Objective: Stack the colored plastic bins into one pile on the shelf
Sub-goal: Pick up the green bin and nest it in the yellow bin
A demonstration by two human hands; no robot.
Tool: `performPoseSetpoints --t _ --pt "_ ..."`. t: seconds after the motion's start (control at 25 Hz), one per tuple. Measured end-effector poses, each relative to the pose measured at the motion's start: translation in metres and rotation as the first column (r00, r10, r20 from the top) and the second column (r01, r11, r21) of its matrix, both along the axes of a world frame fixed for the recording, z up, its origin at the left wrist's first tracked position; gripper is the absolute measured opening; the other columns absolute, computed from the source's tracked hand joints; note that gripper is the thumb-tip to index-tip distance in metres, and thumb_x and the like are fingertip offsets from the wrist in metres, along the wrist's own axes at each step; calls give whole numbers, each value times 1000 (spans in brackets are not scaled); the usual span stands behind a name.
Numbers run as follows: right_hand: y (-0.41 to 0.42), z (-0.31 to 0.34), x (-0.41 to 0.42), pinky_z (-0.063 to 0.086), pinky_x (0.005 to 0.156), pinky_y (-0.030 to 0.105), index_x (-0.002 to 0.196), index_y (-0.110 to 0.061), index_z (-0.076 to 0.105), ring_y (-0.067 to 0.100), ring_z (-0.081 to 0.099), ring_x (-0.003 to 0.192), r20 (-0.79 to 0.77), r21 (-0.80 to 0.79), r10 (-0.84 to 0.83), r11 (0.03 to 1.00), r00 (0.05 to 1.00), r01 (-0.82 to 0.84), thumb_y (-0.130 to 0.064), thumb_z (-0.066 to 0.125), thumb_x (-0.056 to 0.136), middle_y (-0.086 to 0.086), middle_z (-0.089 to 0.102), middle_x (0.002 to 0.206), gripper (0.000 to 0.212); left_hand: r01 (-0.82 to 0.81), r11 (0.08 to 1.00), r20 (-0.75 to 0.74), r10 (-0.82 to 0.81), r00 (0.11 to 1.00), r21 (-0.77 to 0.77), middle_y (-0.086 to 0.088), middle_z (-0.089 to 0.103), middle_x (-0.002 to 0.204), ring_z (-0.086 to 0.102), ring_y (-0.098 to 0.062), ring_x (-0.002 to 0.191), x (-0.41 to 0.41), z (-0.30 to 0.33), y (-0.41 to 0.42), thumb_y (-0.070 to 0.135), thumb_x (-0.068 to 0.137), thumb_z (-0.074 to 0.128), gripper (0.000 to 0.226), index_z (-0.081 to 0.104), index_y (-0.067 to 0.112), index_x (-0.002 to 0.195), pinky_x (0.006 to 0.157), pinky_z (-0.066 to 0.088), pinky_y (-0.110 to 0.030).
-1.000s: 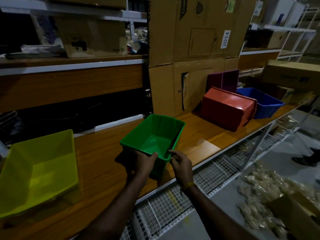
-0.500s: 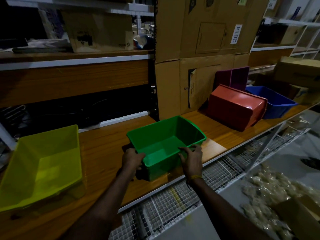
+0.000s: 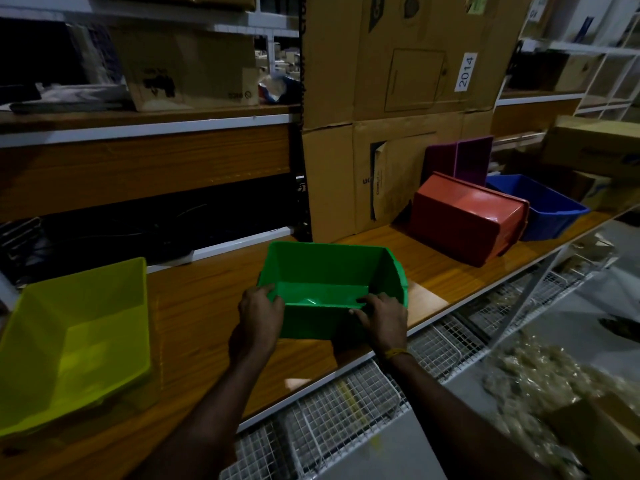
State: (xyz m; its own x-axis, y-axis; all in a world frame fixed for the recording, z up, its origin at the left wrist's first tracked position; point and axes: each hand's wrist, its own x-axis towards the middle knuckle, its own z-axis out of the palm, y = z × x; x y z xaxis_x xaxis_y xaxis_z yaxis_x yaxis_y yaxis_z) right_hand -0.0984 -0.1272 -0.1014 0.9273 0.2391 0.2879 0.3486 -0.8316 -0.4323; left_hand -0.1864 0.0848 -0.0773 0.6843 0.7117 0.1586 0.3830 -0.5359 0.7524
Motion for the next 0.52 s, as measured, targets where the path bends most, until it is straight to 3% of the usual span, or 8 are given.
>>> performPoseSetpoints --t 0.12,0.2,0.28,0.4,0.52 --pt "11 1 -10 48 85 44 116 -23 67 29 61 100 -37 118 59 991 998 -55 -35 64 90 9 65 107 29 136 991 -109 -136 985 -8 -14 42 147 60 -29 109 5 -7 -23 28 93 61 41 58 22 133 84 57 -44" --pt "14 6 -14 52 82 42 115 -17 68 30 64 98 -41 268 71 962 997 -58 -27 60 93 12 64 107 25 227 974 -154 -228 961 -23 -13 15 163 43 -37 135 7 -15 -40 35 95 58 43 55 26 137 103 47 -48" --pt "13 11 -15 51 83 37 113 -13 69 29 63 99 -30 337 64 940 997 -51 -21 58 95 13 63 107 23 339 941 -178 -335 925 -7 -11 3 165 28 -39 145 7 -23 -54 42 95 55 43 55 32 136 111 39 -49" --pt "12 15 -17 49 87 34 111 -10 70 27 62 101 -37 400 77 915 996 -56 -16 57 95 14 64 108 22 456 889 -243 -435 867 36 -10 12 164 18 -41 147 5 -23 -67 50 91 56 34 65 36 120 113 32 -47" --pt "12 14 -19 51 89 37 109 -10 71 27 63 100 -61 425 80 904 995 -47 -16 58 94 14 64 106 21 466 884 -204 -452 869 27 -11 27 158 25 -36 143 5 -20 -61 49 84 63 25 70 30 97 110 35 -44"
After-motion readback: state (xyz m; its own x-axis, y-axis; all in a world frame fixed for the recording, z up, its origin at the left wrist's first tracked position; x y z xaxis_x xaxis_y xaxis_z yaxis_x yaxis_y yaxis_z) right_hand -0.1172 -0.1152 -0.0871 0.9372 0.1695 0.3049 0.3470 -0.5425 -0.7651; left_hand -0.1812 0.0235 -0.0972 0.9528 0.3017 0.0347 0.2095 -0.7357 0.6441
